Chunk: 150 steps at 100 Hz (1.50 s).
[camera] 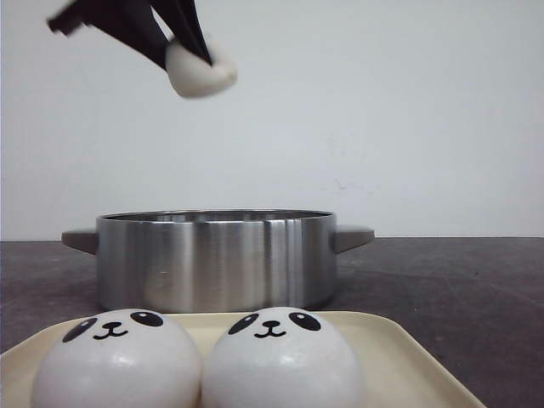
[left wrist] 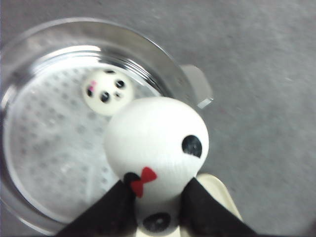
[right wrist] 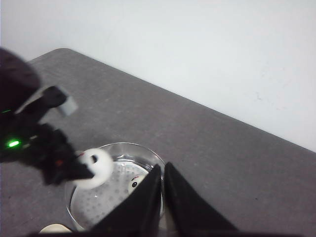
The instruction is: Steam buns
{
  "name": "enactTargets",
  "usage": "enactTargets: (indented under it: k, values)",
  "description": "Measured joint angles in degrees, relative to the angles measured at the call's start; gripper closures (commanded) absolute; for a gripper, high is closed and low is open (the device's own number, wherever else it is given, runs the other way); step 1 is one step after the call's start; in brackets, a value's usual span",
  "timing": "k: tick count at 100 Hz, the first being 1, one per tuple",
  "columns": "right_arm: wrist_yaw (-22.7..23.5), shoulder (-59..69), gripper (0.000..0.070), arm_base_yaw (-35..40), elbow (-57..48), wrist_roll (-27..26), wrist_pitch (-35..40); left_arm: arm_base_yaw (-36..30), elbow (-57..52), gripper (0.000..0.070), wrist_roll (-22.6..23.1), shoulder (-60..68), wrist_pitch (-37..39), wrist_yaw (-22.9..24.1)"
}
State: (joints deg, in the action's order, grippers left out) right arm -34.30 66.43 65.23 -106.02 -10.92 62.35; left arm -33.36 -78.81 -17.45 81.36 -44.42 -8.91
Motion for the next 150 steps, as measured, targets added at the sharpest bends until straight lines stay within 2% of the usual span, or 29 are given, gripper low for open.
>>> enactTargets:
  k: [13,33,69,76,89,107,112,139,150]
  values:
    - [0.0,0.0,0.07,0.0,0.0,0.0,0.0,2.7,-3.7,0.0697,1.0,6.9,-0.5,0.8]
    - [0.0,0.0,0.07,0.0,0.0,-0.7,0.6,4.3,-5.6,0.0697,4.2,16.1,-0.4,7.5]
    - [0.0,0.0,0.07,0.0,0.0,-4.5,4.0,6.6,-5.6,0.0694,5.6,25.7,3.3,7.7]
    - [0.0,0.0,0.0699,0.0,0.0,-5.0,4.4,6.6,-5.6,0.0641,5.6,26.8,3.6,7.7]
    - [0.0,0.0,0.07,0.0,0.0,-5.8,4.4,6.6,-5.6,0.0457,5.6,27.3,4.5,7.7]
    - [0.0,0.0,0.07,0.0,0.0,-6.6,4.4,6.6,-5.6,0.0257,5.8,27.3,5.3,7.7]
    - [0.0,0.0,0.07,0.0,0.0,-6.8,4.4,6.6,-5.6,0.0221,5.8,27.3,4.9,7.7]
    - [0.0,0.0,0.07,0.3,0.0,-7.4,5.1,6.6,-5.6,0.0212,5.9,27.3,4.3,7.7]
    - [0.0,0.0,0.07,0.3,0.1,-7.4,7.0,6.6,-6.1,0.0213,5.9,27.3,1.8,7.7]
